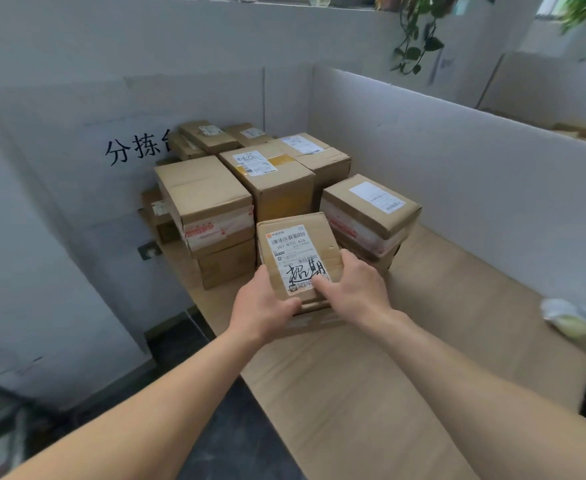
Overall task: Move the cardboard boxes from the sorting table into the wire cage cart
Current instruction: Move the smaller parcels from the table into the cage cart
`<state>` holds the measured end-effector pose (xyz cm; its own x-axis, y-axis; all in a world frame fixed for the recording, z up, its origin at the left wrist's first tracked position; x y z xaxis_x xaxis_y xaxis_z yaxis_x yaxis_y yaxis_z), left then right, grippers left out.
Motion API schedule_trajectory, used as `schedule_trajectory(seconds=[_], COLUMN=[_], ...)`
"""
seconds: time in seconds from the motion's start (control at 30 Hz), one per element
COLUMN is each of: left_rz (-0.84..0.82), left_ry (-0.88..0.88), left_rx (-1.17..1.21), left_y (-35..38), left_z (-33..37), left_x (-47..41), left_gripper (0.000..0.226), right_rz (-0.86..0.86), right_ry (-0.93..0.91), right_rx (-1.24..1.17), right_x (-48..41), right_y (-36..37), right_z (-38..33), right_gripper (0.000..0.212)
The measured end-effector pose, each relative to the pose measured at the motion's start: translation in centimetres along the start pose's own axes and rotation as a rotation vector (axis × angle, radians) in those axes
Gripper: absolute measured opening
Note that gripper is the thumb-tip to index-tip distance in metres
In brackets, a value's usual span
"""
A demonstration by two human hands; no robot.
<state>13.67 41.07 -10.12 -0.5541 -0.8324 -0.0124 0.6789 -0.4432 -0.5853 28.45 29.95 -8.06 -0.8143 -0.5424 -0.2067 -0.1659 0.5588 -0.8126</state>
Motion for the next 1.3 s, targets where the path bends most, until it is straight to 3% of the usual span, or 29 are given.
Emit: schedule_trajectory(seconds=[0.2, 0.5, 0.73, 0.97, 1.3], left_rz=[-0.035, -0.132, -0.171, -0.094, 0.063], left_ry=[-0.029, -0.15, -0.275, -0.374, -0.485], left_rx=[-0.008, -0.095, -0.093, -0.089, -0.087], left_y=[-2.2, -1.3, 1.5, 3.0, -0.5], left_z=[-4.7, -11.1, -13.5, -14.6, -15.9], left_x=[7.1, 12.7, 13.3, 12.2, 11.1], left_gripper=[0.055, 0.057, 0.058, 0.047, 0.055], right_rz=[-0.053, -0.228, -0.369, -0.499, -0.565], right_ry=[0.047, 0.144, 0.159, 0.168, 0.012], right_rx=[0.015, -0.001, 0.04, -0.025, -0.066], right_x=[8.6, 15.6, 15.7, 13.7, 11.6], right_y=[2.0, 6.7, 9.2, 11.3, 13.0], right_z=[-0.4, 2.3, 5.2, 6.9, 1.5], right_gripper=[0.058, 0.046, 0.047, 0.052, 0.053])
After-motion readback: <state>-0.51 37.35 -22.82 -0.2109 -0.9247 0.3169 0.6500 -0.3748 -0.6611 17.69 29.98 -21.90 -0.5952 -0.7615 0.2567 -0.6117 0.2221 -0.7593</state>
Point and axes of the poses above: each hand's wrist, its own x-axis away from the middle knuckle, its own y-axis out of the palm, z = x × y, the point moved 7 cm from there along -x, towards the middle knuckle, and after that the axes turned 9 degrees about z, right-handed, at the moved point
